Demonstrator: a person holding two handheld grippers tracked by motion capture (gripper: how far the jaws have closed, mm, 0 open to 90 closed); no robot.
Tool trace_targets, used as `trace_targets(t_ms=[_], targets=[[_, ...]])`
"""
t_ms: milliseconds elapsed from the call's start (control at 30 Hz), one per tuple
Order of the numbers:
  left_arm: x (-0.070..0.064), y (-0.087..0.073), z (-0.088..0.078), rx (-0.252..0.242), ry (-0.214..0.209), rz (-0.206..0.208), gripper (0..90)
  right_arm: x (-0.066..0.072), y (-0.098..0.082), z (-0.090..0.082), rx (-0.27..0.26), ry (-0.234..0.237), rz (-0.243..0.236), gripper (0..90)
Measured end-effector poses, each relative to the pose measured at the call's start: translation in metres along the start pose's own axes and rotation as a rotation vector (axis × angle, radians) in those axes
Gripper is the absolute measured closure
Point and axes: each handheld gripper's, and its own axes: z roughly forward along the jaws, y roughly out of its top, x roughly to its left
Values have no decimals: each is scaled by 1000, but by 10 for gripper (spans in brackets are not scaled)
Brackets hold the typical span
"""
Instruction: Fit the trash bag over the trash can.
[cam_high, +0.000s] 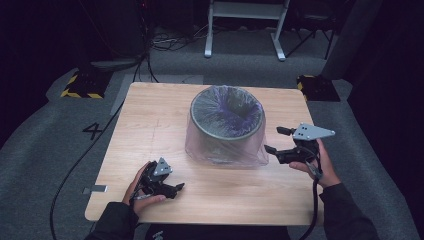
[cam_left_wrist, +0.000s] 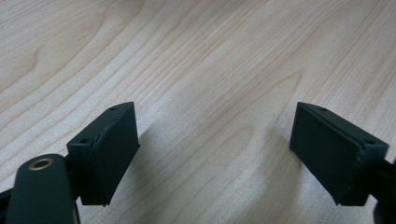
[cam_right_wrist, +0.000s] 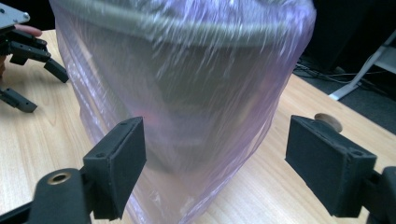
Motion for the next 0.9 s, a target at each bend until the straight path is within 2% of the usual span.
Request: trace_targets(t_ms=[367, 500, 567, 700, 900], targets=[[0, 0, 1, 0, 2, -8, 141, 1, 32, -7, -21, 29, -45, 191], [0, 1, 1, 2, 4, -4, 142, 0, 42, -6, -22, -2, -61, 192], [0, 1, 1, 1, 5, -5, 141, -1, 45, -3, -21, -17, -53, 196], [0, 1, 1, 1, 7, -6, 142, -4, 48, 0, -13, -7, -47, 196], [0, 2, 2, 1, 9, -9, 142, -6, 55, 0, -29, 0, -38, 197]])
